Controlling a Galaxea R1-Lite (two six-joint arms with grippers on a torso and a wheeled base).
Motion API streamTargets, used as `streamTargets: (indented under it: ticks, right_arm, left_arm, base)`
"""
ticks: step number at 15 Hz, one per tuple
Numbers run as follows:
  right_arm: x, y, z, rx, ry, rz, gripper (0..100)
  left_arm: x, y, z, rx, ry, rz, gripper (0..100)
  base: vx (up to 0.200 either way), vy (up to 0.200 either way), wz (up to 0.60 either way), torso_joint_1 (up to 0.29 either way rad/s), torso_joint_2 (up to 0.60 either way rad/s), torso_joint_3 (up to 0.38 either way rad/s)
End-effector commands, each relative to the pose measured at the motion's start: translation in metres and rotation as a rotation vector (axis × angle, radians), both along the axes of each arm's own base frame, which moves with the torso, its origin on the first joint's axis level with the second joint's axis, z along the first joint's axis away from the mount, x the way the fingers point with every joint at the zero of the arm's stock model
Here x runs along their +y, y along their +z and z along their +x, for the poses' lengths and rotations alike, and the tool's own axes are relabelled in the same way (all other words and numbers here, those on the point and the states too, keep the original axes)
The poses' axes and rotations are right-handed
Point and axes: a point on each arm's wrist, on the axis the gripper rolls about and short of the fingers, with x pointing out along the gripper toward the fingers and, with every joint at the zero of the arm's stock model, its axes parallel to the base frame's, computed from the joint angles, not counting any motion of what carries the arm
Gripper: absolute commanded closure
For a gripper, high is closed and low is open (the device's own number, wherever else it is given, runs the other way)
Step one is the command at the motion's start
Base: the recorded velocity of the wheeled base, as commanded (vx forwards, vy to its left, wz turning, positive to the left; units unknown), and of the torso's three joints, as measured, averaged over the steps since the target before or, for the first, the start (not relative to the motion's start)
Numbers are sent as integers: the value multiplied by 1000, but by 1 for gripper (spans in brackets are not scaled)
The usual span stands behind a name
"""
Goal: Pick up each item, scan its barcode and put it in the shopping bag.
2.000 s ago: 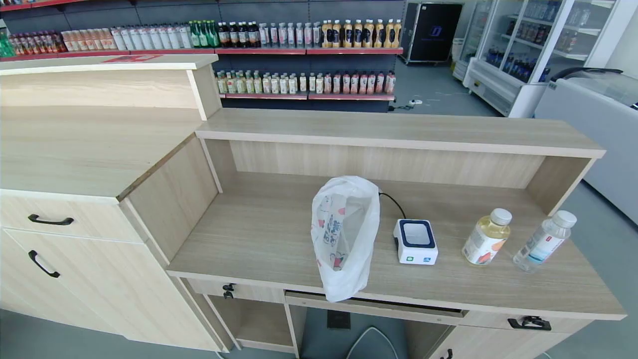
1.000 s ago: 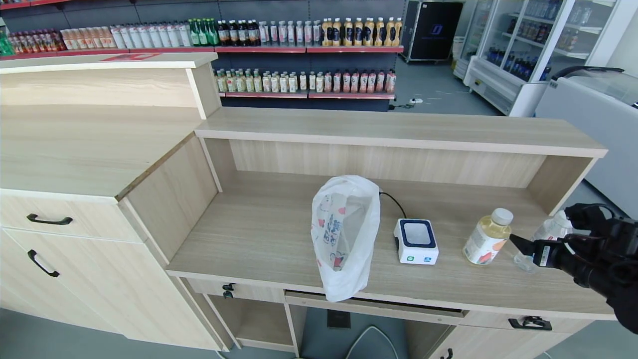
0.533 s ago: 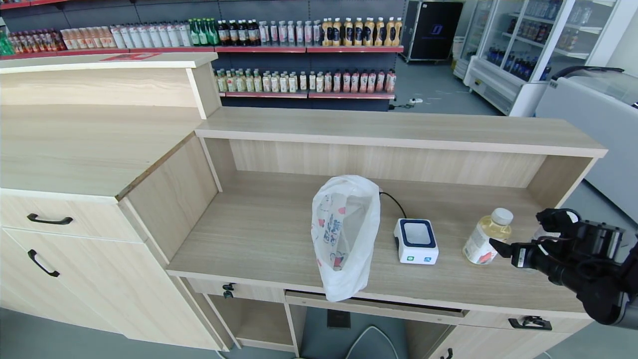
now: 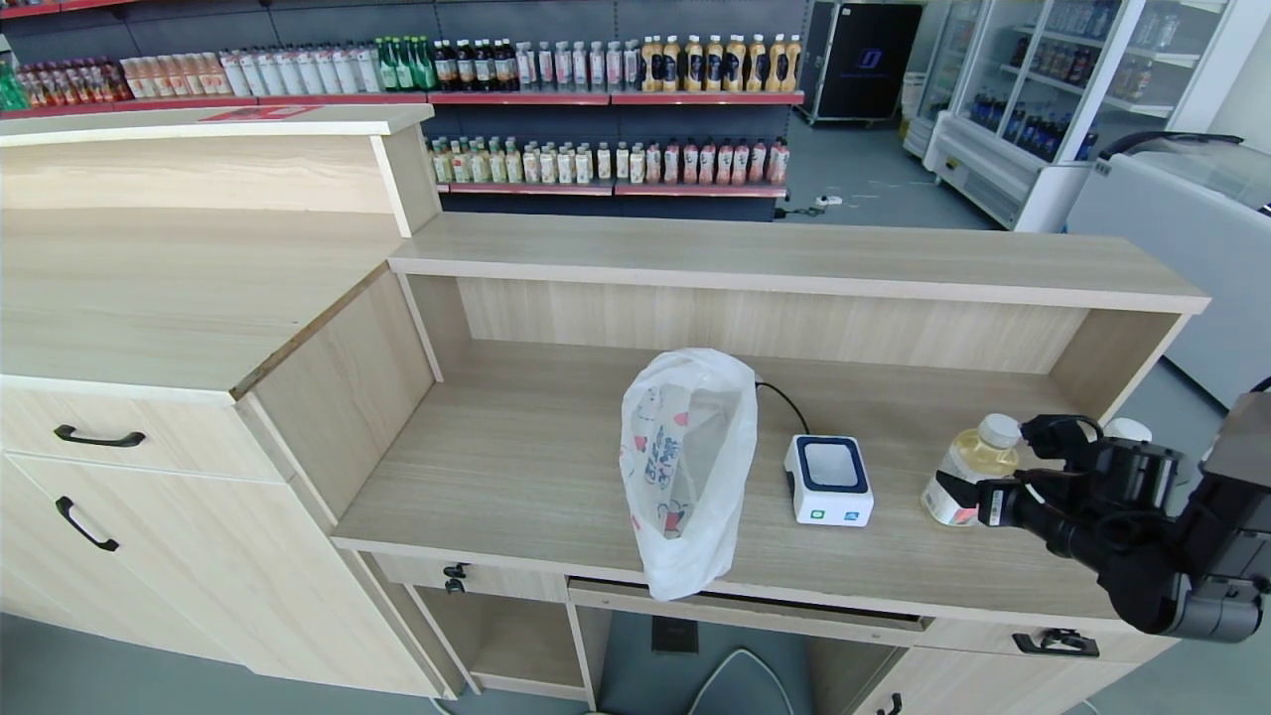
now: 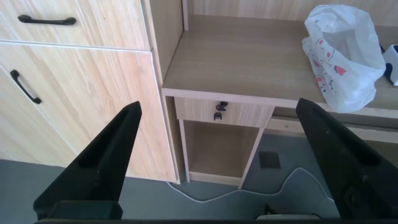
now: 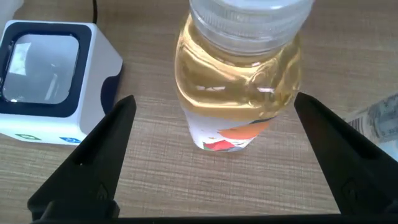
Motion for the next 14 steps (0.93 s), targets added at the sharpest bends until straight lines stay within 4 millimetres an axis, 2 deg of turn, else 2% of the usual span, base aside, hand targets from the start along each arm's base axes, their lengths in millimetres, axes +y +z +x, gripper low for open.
streamTargets:
  ticks: [1, 7, 14]
  right_arm:
    - [5, -8, 9, 1, 21, -3, 0]
    - [24, -21, 26, -10, 70, -23, 0]
    - [23, -23, 41, -68, 60, -93, 0]
  left_arm:
    - [0, 0, 0, -1, 0, 0, 0]
    - [0, 0, 0, -1, 0, 0, 0]
    - [0, 0, 0, -1, 0, 0, 0]
  base:
    - [0, 0, 0, 0, 0, 0]
    - [0, 0, 0, 0, 0, 0]
    - [0, 0, 0, 0, 0, 0]
